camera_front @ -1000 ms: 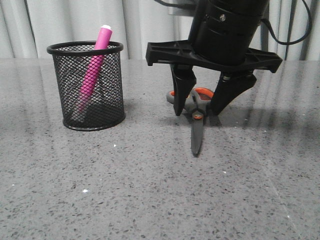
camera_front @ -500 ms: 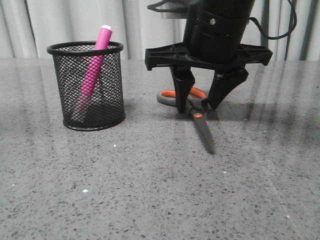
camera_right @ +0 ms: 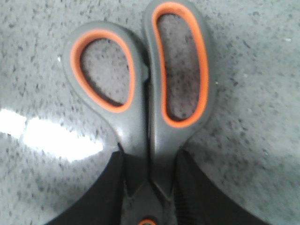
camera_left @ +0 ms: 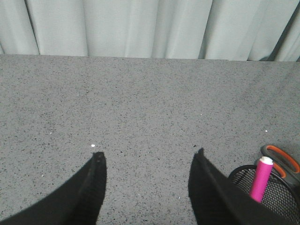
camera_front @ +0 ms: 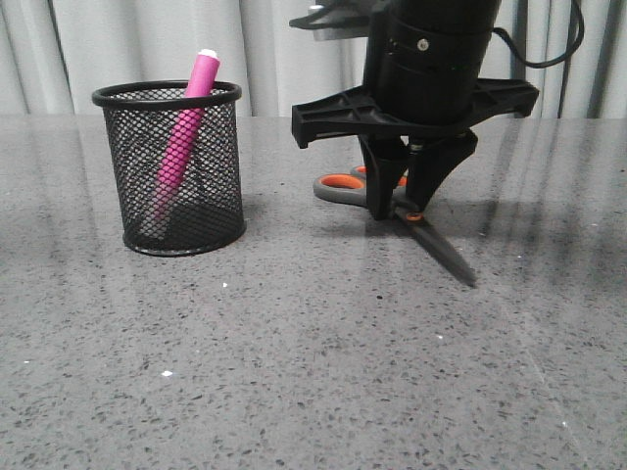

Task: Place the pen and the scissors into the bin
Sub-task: 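Close the right gripper on the scissors handles, then lift the scissors with the right gripper and carry them to the cup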

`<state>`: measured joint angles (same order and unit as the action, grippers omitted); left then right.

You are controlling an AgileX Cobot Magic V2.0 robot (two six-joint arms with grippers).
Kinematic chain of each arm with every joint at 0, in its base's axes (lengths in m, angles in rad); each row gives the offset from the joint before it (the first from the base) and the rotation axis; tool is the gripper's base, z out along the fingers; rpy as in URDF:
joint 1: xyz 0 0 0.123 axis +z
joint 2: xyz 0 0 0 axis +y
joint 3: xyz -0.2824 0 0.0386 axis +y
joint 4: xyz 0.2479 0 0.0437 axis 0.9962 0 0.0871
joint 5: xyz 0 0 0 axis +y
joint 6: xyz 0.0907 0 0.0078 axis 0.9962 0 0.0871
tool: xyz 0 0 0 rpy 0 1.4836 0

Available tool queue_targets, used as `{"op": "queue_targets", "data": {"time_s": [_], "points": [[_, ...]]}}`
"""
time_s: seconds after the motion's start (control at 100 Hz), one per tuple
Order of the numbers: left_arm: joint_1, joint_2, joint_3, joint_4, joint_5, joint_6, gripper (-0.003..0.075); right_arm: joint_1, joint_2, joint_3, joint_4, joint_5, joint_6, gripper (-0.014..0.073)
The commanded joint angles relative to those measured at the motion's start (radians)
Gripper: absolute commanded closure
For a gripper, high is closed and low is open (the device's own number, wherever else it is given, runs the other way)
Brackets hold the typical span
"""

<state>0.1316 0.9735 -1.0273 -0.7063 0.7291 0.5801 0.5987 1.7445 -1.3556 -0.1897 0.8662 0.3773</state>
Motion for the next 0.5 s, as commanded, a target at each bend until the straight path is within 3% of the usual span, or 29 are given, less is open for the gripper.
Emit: {"op": "queue_targets", "data": {"time_s": [0.0,0.17,0.49], "points": [[0.002,-0.015,-0.024,-0.043,-0.052,-0.012,0.0358,0.002,-0.116,-0.021,-0.04,-0.041,-0.007,0.0664],[0.002,-0.015,-0.024,-0.043,-0.052,-0.012,0.0358,0.002,-0.273,0.031,-0.042,-0.194,-0.001,0.0664],[0.002,-0.015,-0.024,-0.046,-0.052,-0.012,0.0358,0.037,-0.437,0.201,-0.011,-0.785,-0.001,0.0664]]}}
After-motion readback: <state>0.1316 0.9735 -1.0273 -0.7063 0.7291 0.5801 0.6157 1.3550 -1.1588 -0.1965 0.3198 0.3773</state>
